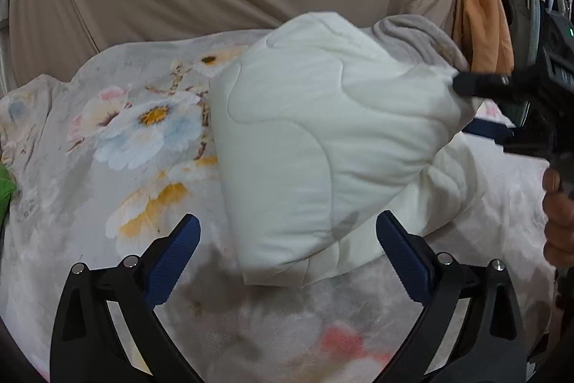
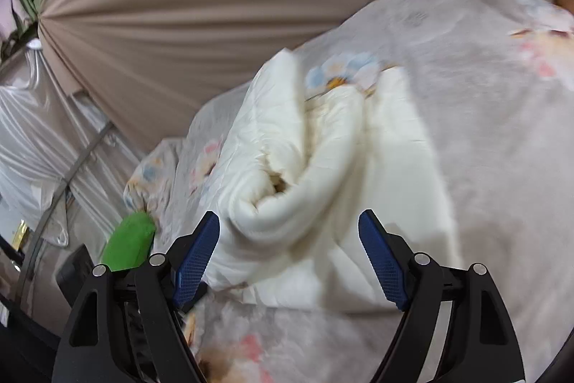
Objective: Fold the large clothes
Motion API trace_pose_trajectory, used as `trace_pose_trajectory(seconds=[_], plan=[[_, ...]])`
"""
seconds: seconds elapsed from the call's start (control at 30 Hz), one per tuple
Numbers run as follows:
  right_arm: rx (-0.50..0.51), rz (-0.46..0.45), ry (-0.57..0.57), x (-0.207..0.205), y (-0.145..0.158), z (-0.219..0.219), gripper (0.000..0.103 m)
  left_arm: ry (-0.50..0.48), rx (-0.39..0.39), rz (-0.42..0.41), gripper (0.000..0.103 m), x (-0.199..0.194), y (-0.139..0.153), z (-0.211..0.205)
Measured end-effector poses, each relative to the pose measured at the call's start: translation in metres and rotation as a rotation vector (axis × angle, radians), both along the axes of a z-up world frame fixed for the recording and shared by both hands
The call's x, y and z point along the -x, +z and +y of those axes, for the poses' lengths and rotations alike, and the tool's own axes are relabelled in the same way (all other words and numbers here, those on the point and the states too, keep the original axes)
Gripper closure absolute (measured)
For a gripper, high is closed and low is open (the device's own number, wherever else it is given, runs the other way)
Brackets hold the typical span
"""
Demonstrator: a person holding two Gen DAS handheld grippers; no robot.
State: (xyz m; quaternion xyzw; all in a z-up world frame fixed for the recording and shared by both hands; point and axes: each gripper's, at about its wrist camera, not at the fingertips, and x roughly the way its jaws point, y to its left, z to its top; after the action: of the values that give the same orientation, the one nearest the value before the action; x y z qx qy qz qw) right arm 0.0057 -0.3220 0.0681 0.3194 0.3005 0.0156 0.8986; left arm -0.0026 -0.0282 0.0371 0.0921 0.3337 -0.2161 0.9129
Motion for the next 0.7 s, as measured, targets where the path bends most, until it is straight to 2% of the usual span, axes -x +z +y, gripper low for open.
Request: trace_pose_trajectory(seconds=[0.07, 0.1, 0.13, 0.17, 0.2, 0.23, 0.27, 0.33, 0.37, 0.43, 0.5, 0.53, 0.6, 0.63, 0.7], plan=[[0.035, 0.032, 0.025, -0.022, 0.001, 0.01, 0.024, 0.003, -0.037, 0.007, 0.007, -0.003, -0.014, -0.005], [0.061, 0.048, 0.025, -0.032, 0.001, 0.014, 0.028, 0.006, -0.061, 0.01, 0.007, -0.006, -0.019, -0.009], [0.105, 0.049, 0.032, -0.039, 0.004, 0.02, 0.042, 0.009, -0.076, 0.013, 0.007, -0.009, -0.024, -0.012], [0.16, 0.032, 0.038, -0.038, 0.011, 0.026, 0.075, 0.021, -0.086, 0.018, 0.007, -0.012, -0.029, -0.015], [0.185, -0.011, 0.048, -0.033, 0.02, 0.031, 0.083, 0.041, -0.087, 0.027, 0.009, -0.016, -0.031, -0.015], [0.183, -0.084, 0.058, -0.018, 0.034, 0.034, 0.086, 0.049, -0.076, 0.033, 0.012, -0.018, -0.032, -0.013], [0.194, -0.13, 0.052, -0.006, 0.043, 0.036, 0.087, 0.052, -0.054, 0.042, 0.016, -0.02, -0.03, -0.01], [0.23, -0.232, 0.005, 0.035, 0.055, 0.031, 0.088, 0.076, -0.023, 0.031, 0.016, -0.021, -0.023, -0.003], [0.222, -0.24, -0.021, 0.047, 0.051, 0.024, 0.088, 0.081, -0.016, 0.023, 0.016, -0.022, -0.021, -0.001], [0.173, -0.176, -0.09, 0.062, 0.021, -0.006, 0.088, 0.05, 0.006, 0.052, 0.015, -0.026, -0.022, -0.002], [0.139, -0.028, -0.154, 0.058, -0.029, -0.035, 0.086, 0.032, 0.003, 0.081, 0.015, -0.03, -0.029, -0.012], [0.118, 0.005, -0.162, 0.056, -0.05, -0.045, 0.085, 0.032, -0.007, 0.072, 0.015, -0.03, -0.033, -0.017], [0.024, 0.011, -0.157, 0.059, -0.079, -0.061, 0.084, 0.025, -0.023, 0.063, 0.015, -0.025, -0.034, -0.024], [-0.029, 0.003, -0.155, 0.062, -0.084, -0.066, 0.084, 0.018, -0.027, 0.055, 0.016, -0.02, -0.031, -0.024], [-0.047, -0.006, -0.149, 0.065, -0.084, -0.071, 0.083, -0.008, -0.019, 0.057, 0.017, -0.011, -0.023, -0.019]])
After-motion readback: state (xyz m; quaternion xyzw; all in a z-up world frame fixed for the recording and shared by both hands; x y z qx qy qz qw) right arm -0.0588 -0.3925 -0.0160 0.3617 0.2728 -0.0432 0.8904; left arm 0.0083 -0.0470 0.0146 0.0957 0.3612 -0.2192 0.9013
